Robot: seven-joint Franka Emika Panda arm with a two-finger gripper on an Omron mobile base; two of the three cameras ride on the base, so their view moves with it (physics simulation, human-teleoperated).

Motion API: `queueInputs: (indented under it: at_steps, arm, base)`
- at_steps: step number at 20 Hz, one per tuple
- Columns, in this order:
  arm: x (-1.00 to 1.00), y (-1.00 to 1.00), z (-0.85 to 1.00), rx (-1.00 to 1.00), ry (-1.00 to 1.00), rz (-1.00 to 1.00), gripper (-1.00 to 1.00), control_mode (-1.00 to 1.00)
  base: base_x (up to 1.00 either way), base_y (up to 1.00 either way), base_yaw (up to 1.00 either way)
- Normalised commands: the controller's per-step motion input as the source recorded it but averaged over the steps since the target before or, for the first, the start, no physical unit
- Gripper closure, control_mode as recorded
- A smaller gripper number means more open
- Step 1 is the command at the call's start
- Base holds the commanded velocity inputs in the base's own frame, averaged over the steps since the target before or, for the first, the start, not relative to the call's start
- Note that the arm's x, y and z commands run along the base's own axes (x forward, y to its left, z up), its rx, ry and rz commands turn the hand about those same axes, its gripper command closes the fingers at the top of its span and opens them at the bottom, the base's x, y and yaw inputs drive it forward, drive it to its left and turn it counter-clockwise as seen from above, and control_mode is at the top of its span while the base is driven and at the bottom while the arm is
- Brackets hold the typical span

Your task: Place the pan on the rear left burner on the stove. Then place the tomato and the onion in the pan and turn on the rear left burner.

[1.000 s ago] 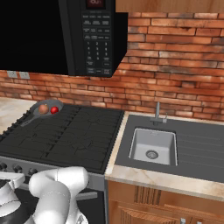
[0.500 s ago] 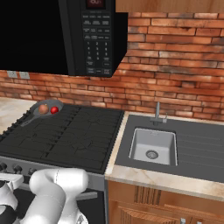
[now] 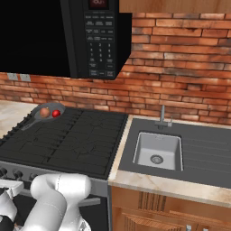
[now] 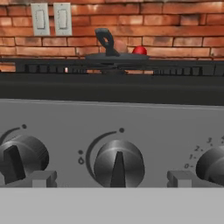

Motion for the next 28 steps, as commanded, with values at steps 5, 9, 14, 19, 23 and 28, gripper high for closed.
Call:
queueInputs:
  at_steps: [5,9,14,19,23,28]
  arm:
    - [0.00,0.00,0.00,0.00,0.00,0.00,-1.00,-1.00]
    - [0.00,0.00,0.00,0.00,-0.01,-0.01,-1.00,-1.00]
    - [0.00,0.00,0.00,0.00,0.00,-0.02,-1.00,-1.00]
    - [0.01,0.00,0.00,0.01,0.00,-0.02,-1.00,-1.00]
    - [0.01,0.00,0.00,0.02,0.00,-0.01,-1.00,-1.00]
    - [0.03,0.00,0.00,0.02,0.00,-0.01,-1.00,-1.00]
  base:
    - [0.00,0.00,0.00]
    - [0.00,0.00,0.00]
    - [0.00,0.00,0.00]
    - [0.00,0.00,0.00]
    - [0.00,0.00,0.00]
    - [0.00,0.00,0.00]
